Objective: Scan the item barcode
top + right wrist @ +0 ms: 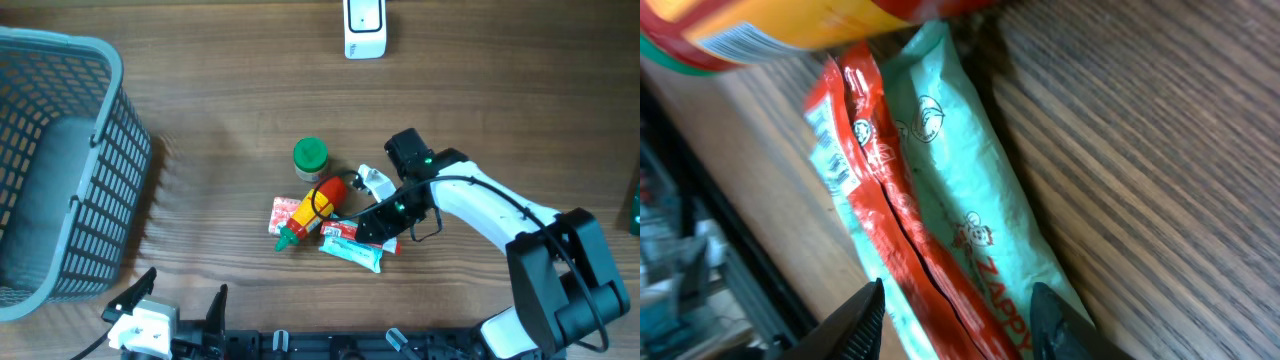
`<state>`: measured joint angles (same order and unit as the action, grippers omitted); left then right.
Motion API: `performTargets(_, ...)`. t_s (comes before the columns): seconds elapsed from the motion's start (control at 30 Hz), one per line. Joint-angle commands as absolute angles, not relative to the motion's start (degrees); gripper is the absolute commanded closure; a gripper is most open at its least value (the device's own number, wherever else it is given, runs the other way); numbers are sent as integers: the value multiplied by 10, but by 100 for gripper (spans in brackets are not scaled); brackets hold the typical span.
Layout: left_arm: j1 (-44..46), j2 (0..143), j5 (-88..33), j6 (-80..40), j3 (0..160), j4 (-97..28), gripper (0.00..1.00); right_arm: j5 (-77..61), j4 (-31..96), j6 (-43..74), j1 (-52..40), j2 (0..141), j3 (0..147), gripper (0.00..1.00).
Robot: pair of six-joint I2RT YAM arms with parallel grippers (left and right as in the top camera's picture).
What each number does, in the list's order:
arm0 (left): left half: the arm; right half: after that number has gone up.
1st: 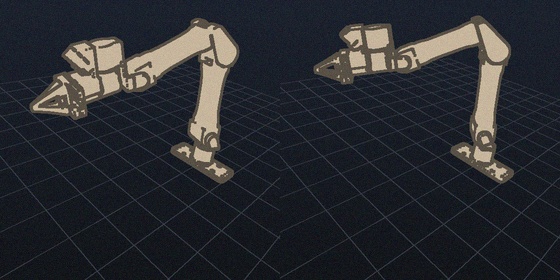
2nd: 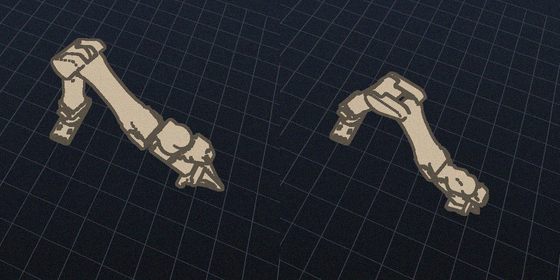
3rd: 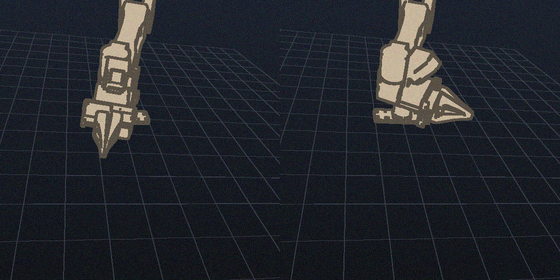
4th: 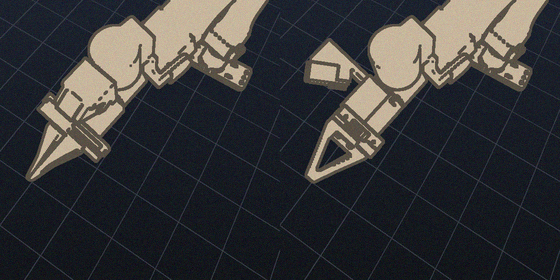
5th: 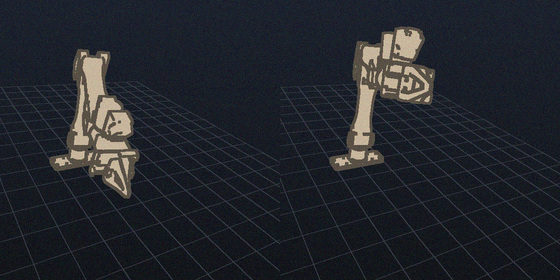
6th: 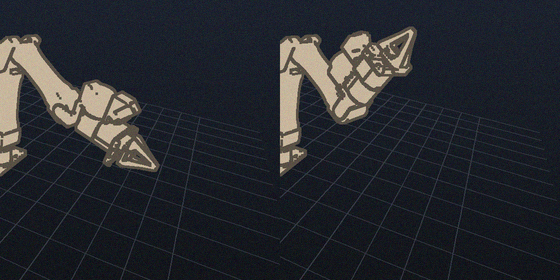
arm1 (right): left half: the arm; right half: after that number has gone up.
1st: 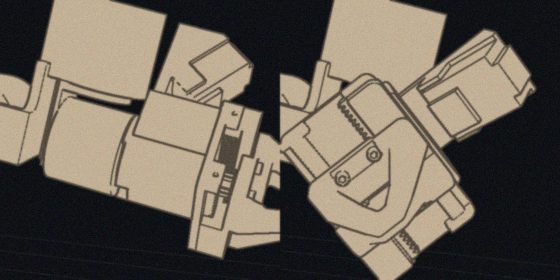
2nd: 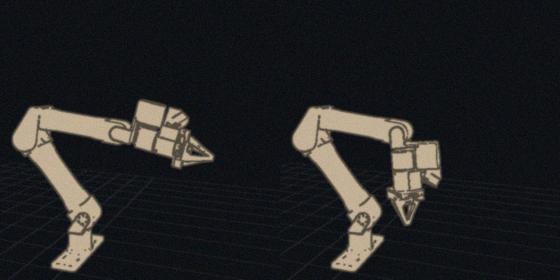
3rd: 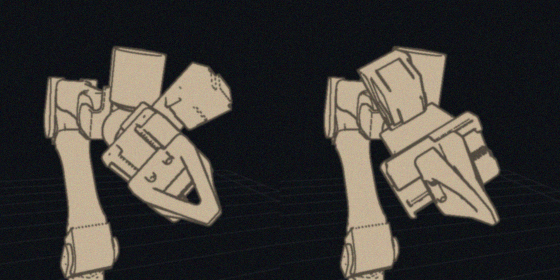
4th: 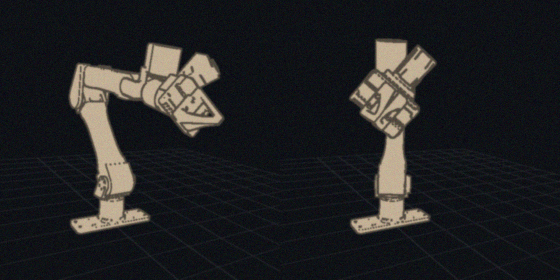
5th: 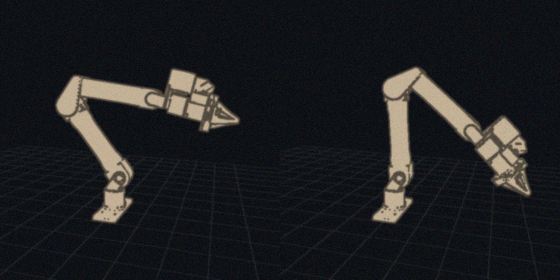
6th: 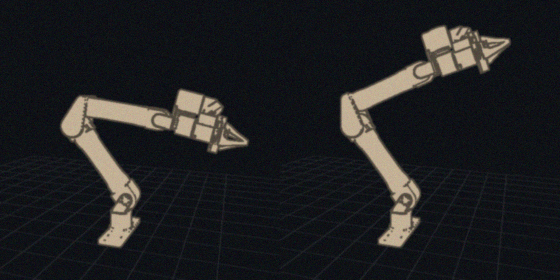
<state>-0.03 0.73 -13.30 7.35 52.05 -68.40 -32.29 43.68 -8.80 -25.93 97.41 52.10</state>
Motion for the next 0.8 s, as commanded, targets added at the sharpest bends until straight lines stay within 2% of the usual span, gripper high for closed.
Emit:
performTargets(0.0, 3, 3, -132, 70, 520, -682, 0, -268, 431, -58, -294, 981, 510, 53)
performTargets(0.07, 3, 3, -132, 70, 520, -682, 0, -268, 430, -58, -305, 981, 510, 56)
performTargets(0.13, 3, 3, -132, 70, 520, -682, 0, -287, 428, -60, -307, 981, 510, 69)
performTargets(0.23, 3, 3, -132, 70, 520, -682, 0, -327, 427, -60, -307, 981, 510, 96)
performTargets(0.4, 3, 3, -132, 70, 520, -682, 0, -341, 427, -58, -307, 980, 514, 95)
performTargets(0.53, 3, 3, -132, 70, 520, -682, 0, -359, 470, -11, -307, 957, 585, 96)
performTargets(0.77, 3, 3, -132, 70, 520, -683, 0, -361, 522, -5, -307, 714, 608, 96)
